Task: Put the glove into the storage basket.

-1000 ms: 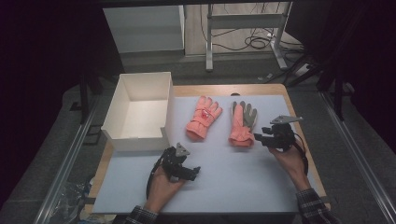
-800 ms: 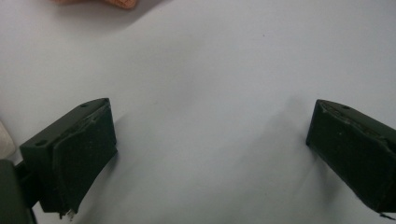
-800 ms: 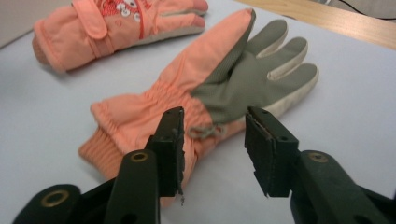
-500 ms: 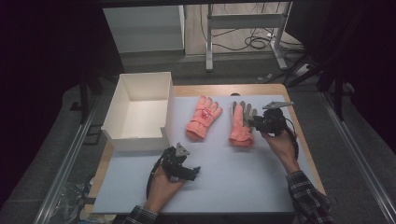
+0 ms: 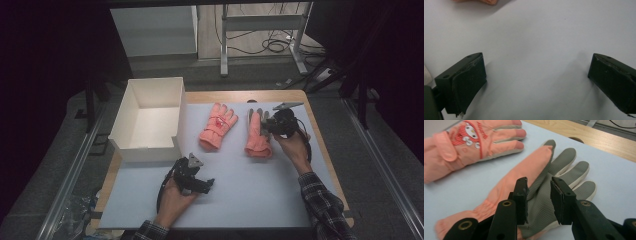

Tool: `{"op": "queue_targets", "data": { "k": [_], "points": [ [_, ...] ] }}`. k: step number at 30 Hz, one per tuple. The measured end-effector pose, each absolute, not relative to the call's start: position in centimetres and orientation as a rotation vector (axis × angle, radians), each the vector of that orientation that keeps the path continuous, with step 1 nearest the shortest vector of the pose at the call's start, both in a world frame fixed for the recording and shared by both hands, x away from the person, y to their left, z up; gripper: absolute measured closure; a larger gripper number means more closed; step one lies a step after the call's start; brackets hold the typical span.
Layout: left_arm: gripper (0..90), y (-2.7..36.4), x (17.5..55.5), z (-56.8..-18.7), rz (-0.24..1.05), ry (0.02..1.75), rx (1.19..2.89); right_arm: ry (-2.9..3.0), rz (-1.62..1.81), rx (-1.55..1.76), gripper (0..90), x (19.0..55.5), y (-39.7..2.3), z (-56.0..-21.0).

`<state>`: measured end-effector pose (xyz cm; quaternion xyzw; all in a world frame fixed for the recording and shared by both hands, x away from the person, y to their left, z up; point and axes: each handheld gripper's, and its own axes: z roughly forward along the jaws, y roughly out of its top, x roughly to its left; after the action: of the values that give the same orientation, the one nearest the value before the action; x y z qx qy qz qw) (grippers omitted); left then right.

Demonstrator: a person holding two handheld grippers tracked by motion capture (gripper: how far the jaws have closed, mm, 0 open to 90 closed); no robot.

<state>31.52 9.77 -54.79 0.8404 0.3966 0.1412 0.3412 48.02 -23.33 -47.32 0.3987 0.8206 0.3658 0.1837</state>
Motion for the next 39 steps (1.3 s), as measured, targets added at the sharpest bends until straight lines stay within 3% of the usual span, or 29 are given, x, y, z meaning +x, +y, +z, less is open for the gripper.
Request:
{"op": "queue_targets", "data": {
  "k": [9,19,39],
  "points": [
    [1.4,9.8,31.5,-54.8,0.367,1.032,2.185,2.318,0.980,1.160,64.0,48.9,-23.6,-49.8],
    [1.4,9.7,31.5,-54.8,0.368,1.034,2.182,2.282,1.015,1.254,87.4,48.5,-23.5,-50.4],
    [1.4,9.8,31.5,-54.8,0.368,1.033,2.185,2.258,1.172,1.295,88.0,45.4,-24.1,-47.9]
  ]
}}
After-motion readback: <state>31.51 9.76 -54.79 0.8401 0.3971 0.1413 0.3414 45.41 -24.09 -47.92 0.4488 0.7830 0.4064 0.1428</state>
